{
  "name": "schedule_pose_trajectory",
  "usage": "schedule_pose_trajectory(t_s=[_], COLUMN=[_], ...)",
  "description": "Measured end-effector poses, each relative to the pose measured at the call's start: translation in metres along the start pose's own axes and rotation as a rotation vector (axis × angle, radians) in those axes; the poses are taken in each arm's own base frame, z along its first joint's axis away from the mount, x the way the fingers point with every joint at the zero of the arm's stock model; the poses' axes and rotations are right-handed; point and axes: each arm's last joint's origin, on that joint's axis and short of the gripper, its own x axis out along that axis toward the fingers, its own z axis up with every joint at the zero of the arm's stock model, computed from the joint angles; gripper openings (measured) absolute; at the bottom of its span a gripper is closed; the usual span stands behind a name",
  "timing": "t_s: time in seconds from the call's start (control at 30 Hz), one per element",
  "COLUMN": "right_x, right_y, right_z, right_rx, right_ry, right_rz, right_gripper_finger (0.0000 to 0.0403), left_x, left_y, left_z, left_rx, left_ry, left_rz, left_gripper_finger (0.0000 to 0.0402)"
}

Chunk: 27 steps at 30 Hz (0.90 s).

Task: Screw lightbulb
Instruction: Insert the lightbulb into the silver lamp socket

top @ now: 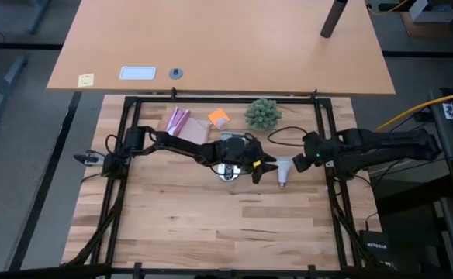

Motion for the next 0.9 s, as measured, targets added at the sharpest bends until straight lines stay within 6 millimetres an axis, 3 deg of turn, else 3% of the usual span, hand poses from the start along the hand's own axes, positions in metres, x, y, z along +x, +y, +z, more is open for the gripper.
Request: schedule_pose_trajectory(t_s=[0.43,0.63,0.9], right_x=[0.034,0.057,0.084], right_y=[0.038,0.048,0.058], right_z=[-0.036,-0.053,-0.061], right_rx=[0.141,0.218,0.317], right_ry=[-0.09,-0.176,-0.244], right_rz=[-0.094,-0.177,-0.21], right_gripper_finger=[0.0234,0.0234,0.0234], left_x=[-0.003,-0.004,-0.006], left_y=[0.023,0.031,0.035], left_z=[0.008,0.002,-0.01], left_rx=[0.033,0.069,0.142], left_ry=[0.012,0.089,0.212], left_rz=[0.058,0.101,0.139], left_gripper_finger=[0.0151,0.0151,0.015])
